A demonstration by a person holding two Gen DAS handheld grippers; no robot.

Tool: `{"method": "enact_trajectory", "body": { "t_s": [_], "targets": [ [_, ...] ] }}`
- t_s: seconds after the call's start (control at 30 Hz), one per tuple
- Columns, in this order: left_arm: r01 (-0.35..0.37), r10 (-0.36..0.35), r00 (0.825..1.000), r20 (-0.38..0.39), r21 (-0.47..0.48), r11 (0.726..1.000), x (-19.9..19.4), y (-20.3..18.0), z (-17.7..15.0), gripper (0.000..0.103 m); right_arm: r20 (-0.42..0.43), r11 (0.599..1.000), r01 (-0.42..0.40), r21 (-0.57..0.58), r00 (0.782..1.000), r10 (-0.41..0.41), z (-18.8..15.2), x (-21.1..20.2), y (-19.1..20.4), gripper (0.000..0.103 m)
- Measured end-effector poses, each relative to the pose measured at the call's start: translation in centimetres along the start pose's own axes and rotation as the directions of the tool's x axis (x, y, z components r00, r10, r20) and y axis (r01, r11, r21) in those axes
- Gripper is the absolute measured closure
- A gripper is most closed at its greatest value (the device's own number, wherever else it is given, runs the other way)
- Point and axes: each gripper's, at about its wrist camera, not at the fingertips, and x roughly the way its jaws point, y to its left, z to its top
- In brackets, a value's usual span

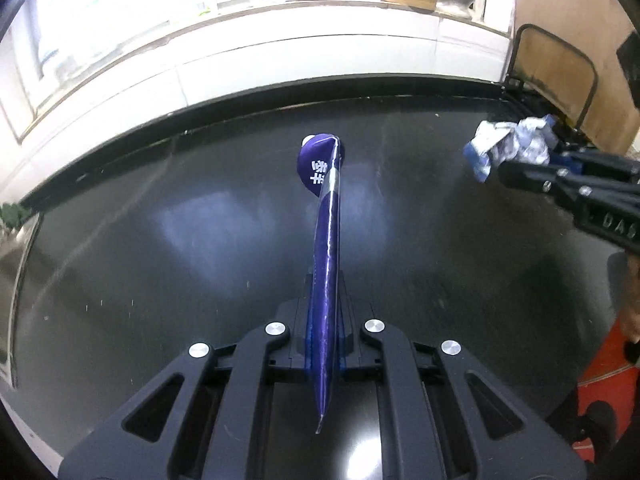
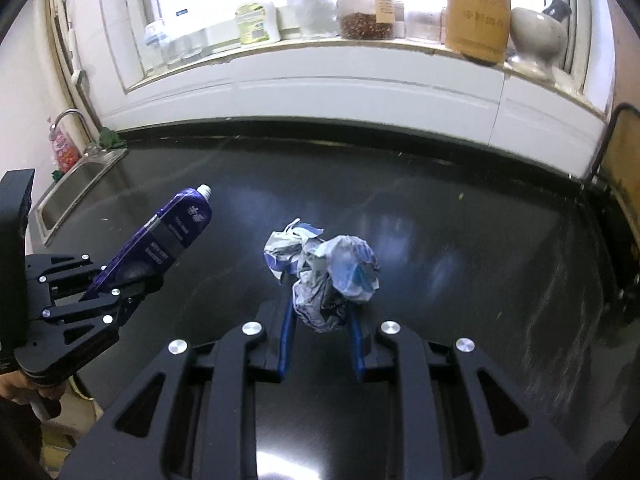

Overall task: Collect trash
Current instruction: 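Carry the blue pen and foil over the black bin with both tools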

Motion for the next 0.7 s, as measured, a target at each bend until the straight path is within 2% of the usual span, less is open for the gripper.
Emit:
{"method": "enact_trajectory", "body": {
  "t_s": [0.2,0.5,0.7],
  "targets": [
    [-0.029,0.029,0.999,0.017,0.006,1.0,-1.8,0.1,-1.8,0.096,-0.002,1.0,-0.009,0.01,1.0,0.009,-1.1,-0.3,1.5,0.08],
    [-0.05,0.052,0.998,0.041,-0.044,0.998,-3.4,2.2,-3.2,0.096,0.0,0.999,-0.043,-0.013,0.999,0.043,-0.4,0.0,4.1,0.08],
    [-0.107,0.116,0.992,0.057,-0.138,0.985,-6.0,6.3,-6.0,0.095,0.001,0.989,-0.117,-0.091,0.993,0.117,1.0,0.7,10.0,0.08]
  ]
}}
